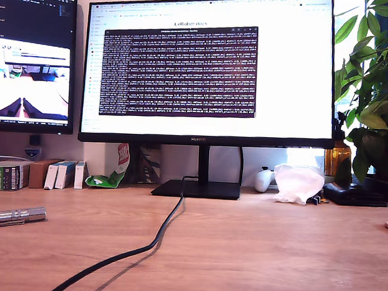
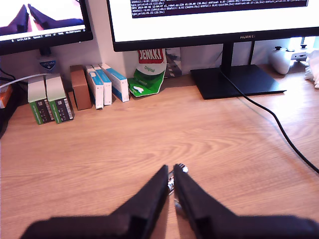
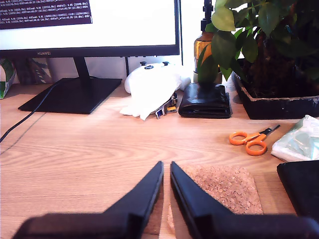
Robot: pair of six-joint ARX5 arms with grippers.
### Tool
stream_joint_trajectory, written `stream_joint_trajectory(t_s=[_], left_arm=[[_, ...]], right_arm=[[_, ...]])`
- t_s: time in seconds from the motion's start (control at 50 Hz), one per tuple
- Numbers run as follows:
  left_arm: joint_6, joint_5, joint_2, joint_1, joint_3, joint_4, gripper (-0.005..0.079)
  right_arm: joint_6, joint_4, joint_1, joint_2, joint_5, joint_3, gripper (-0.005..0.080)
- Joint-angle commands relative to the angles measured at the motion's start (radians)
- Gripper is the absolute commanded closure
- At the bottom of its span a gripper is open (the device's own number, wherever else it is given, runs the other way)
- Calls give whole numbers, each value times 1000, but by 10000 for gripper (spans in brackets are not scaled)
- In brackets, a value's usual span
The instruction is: Pick the metallic laser pointer with your right arm, pass it to your left arm, then place it down to the left side of the table
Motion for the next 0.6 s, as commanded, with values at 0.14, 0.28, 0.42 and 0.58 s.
stream_joint_trajectory(t_s=[0.14, 0.28, 0.42, 0.58], left_arm=[[26, -11, -8, 4, -30, -19, 721], [39, -4, -8, 20, -30, -20, 721], [40, 75, -8, 140, -30, -23, 721], [45, 159, -8, 280, -30, -26, 721]], right_arm=[[2, 8, 5, -6, 3, -3, 764], [2, 8, 5, -6, 3, -3, 764], [2, 8, 5, -6, 3, -3, 764], [2, 8, 5, -6, 3, -3, 764]])
